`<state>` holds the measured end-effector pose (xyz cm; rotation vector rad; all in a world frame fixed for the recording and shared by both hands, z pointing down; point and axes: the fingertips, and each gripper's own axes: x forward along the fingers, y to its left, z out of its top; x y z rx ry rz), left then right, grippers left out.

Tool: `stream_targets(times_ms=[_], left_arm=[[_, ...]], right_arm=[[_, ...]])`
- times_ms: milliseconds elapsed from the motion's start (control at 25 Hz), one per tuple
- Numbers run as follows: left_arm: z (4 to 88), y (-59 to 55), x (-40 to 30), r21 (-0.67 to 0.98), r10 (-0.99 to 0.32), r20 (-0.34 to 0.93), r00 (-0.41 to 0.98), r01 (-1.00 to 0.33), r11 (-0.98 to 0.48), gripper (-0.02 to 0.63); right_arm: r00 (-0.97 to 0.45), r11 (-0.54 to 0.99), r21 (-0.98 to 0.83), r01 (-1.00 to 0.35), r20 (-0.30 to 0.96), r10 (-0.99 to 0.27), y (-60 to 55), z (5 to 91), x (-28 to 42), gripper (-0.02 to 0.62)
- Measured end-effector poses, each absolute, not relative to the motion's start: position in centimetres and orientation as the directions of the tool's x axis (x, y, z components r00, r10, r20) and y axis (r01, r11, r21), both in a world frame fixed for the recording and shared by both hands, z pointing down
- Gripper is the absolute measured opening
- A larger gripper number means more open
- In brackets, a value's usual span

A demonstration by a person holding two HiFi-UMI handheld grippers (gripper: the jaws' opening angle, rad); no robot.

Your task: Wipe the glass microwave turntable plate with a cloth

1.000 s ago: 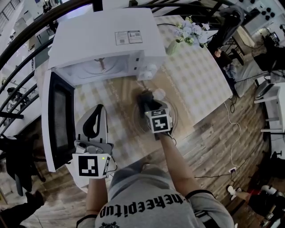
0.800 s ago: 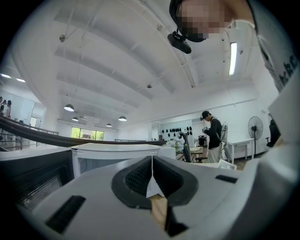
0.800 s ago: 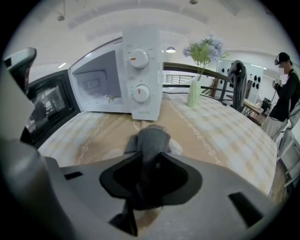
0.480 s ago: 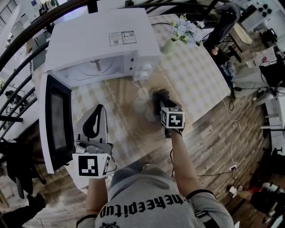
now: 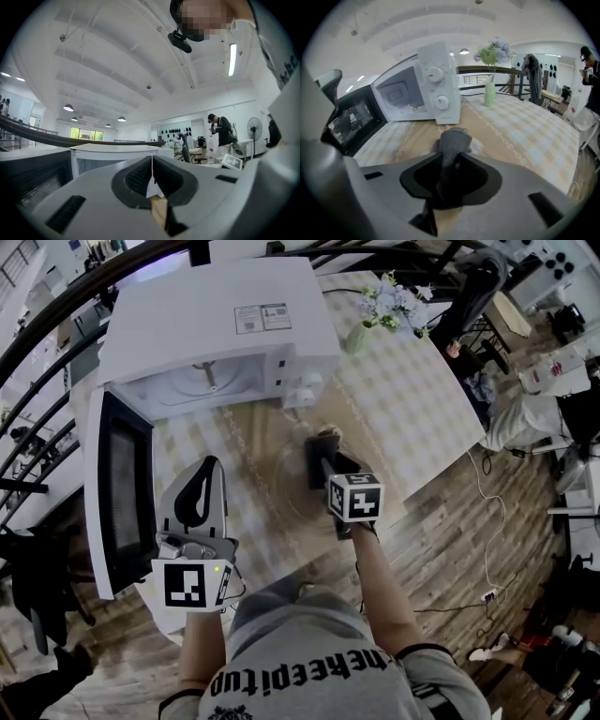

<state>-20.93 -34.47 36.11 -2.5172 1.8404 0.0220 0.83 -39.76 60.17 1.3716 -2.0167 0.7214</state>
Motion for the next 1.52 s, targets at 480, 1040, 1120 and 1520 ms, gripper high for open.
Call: stream_targets(times_ms=[480, 1040, 1120, 1520], left_arm=[[36.2, -33.8, -21.2, -0.014, -0.955, -0.022, 0.296, -0.955, -0.296, 0.011], [35.9, -33.2, -20.6, -0.014, -0.954, -0.027, 0.3, -0.954, -0.299, 0.011], [35.9, -33.1, -20.5, -0.015, -0.953, -0.026, 0.301, -0.954, -0.301, 0.011], [35.7, -32.6, -19.9, -0.018, -0.952, -0.025, 0.304, -0.953, -0.303, 0.012]], right_arm=[[-0.45, 0.568, -0.126, -0.813, 0.754, -0.478, -33.7, 62.4, -9.7, 0.12], [-0.362, 0.413, -0.131, -0.901, 0.75, -0.553, -35.6, 62.7, -2.2, 0.121], [-0.342, 0.387, -0.125, -0.914, 0.751, -0.565, -35.8, 62.7, -0.9, 0.121], [-0.221, 0.256, -0.075, -0.964, 0.759, -0.613, -36.7, 62.7, 6.2, 0.121]])
